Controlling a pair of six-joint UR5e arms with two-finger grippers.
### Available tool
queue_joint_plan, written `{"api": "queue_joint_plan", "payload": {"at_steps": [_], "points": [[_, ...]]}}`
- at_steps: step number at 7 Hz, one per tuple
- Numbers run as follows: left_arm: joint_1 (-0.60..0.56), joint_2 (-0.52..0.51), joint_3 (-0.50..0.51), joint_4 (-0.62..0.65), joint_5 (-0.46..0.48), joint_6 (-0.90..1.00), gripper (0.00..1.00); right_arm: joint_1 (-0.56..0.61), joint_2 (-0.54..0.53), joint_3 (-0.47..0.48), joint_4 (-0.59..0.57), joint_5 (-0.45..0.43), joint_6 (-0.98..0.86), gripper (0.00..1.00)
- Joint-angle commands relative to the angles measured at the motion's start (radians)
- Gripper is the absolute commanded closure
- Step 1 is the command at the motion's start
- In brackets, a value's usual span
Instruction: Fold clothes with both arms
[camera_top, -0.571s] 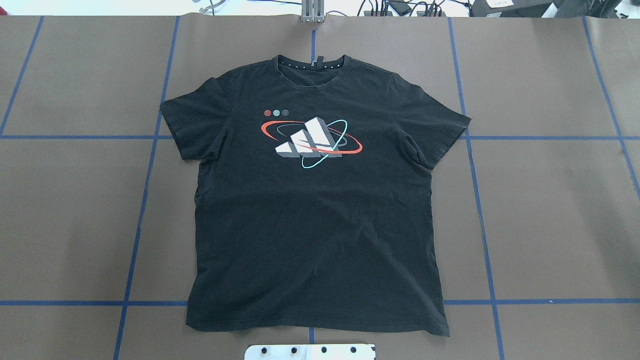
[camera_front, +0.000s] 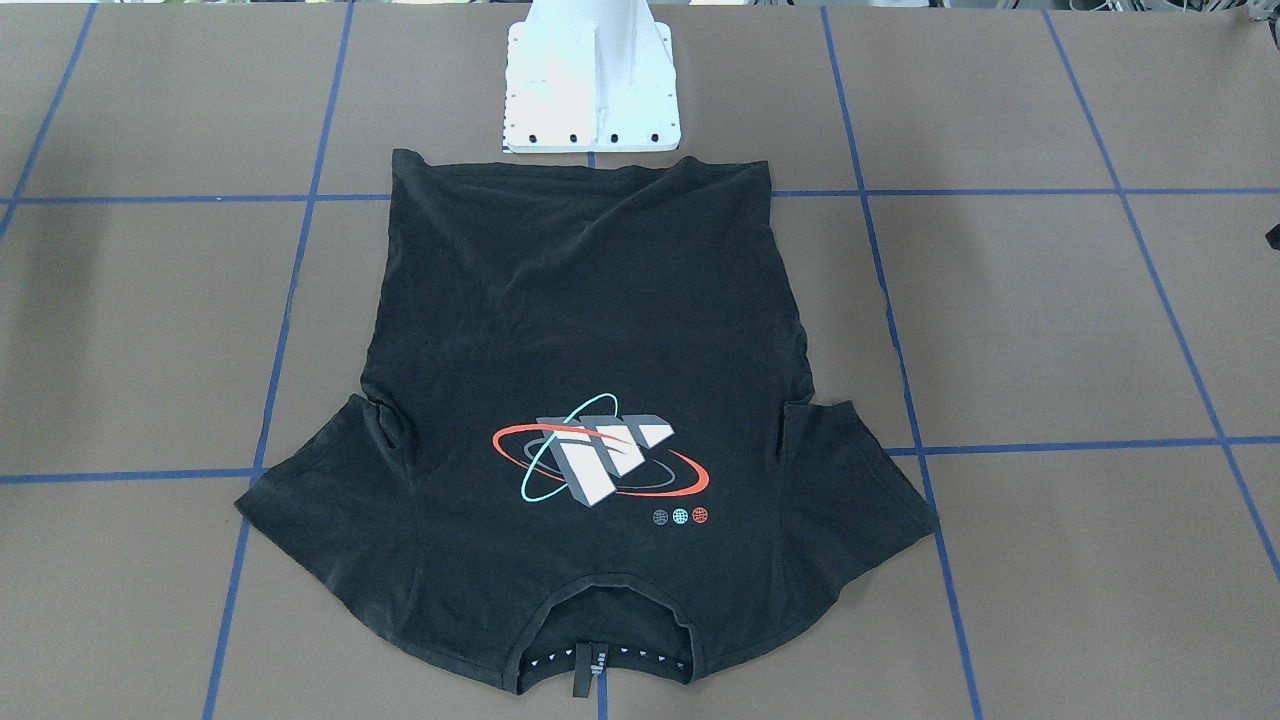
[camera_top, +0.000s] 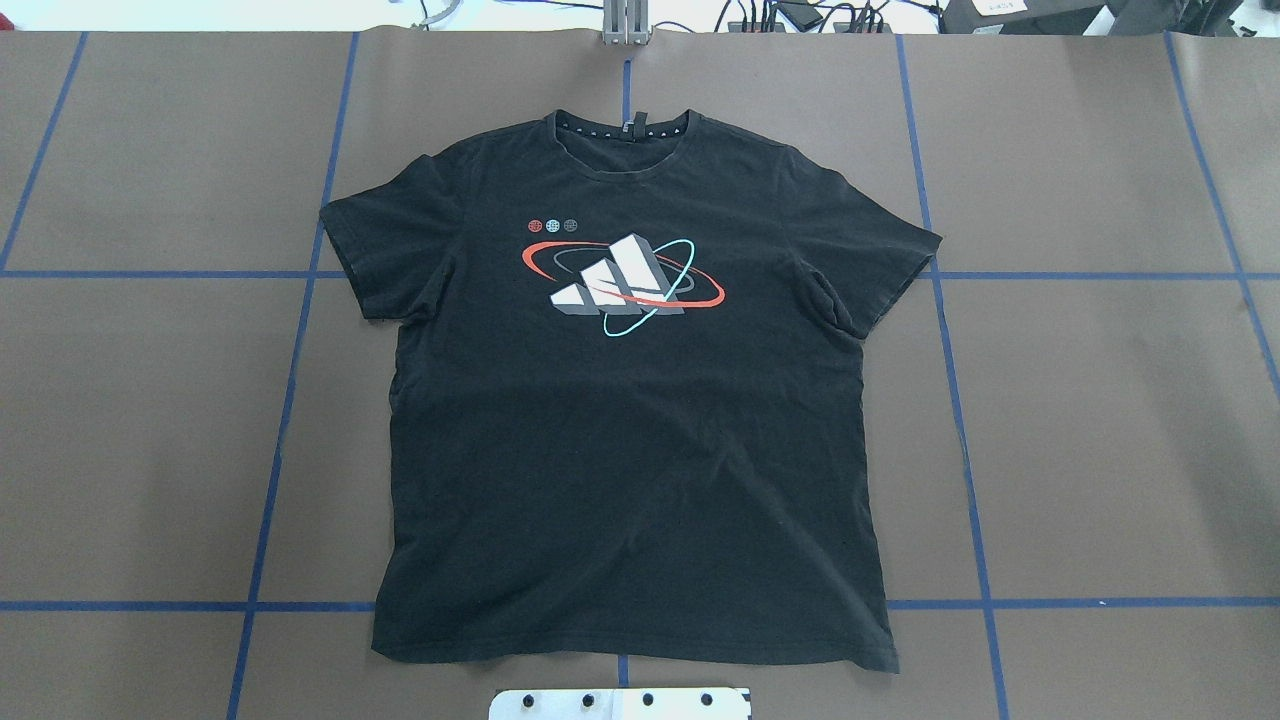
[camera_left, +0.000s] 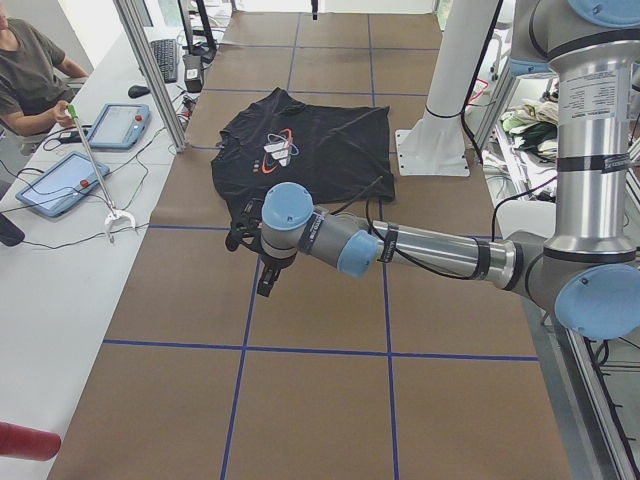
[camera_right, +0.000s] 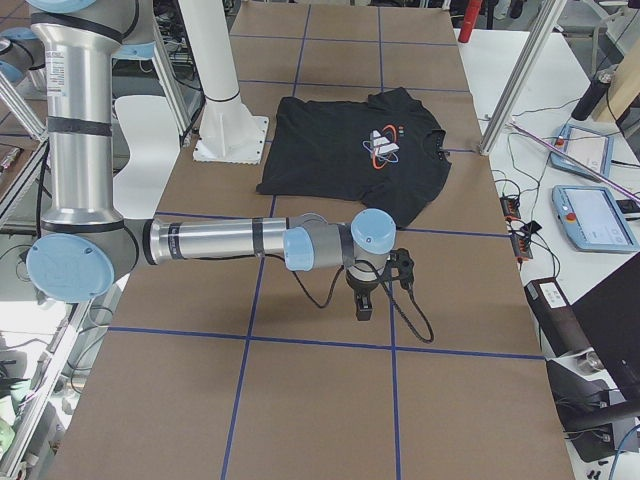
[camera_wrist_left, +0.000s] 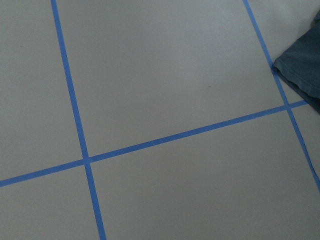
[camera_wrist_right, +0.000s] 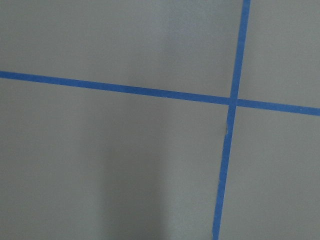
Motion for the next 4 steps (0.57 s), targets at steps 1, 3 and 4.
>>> {"api": "queue_joint_plan", "payload": {"at_steps": [1,3,4], "points": [[0.001,0.007,-0.032,0.004,-0.003,-0.003,0.01,0.0,0.0,-0.008,-0.001,0.012,0.009,0.0],[0.0,0.009,-0.045,-0.005,-0.003,0.0,0.01,-0.014,0.005,-0.01,0.004,0.051,0.01,0.0],[0.0,0.054,-0.077,-0.011,-0.012,0.002,0.01,-0.046,0.011,-0.018,0.046,0.102,0.015,0.0]]}}
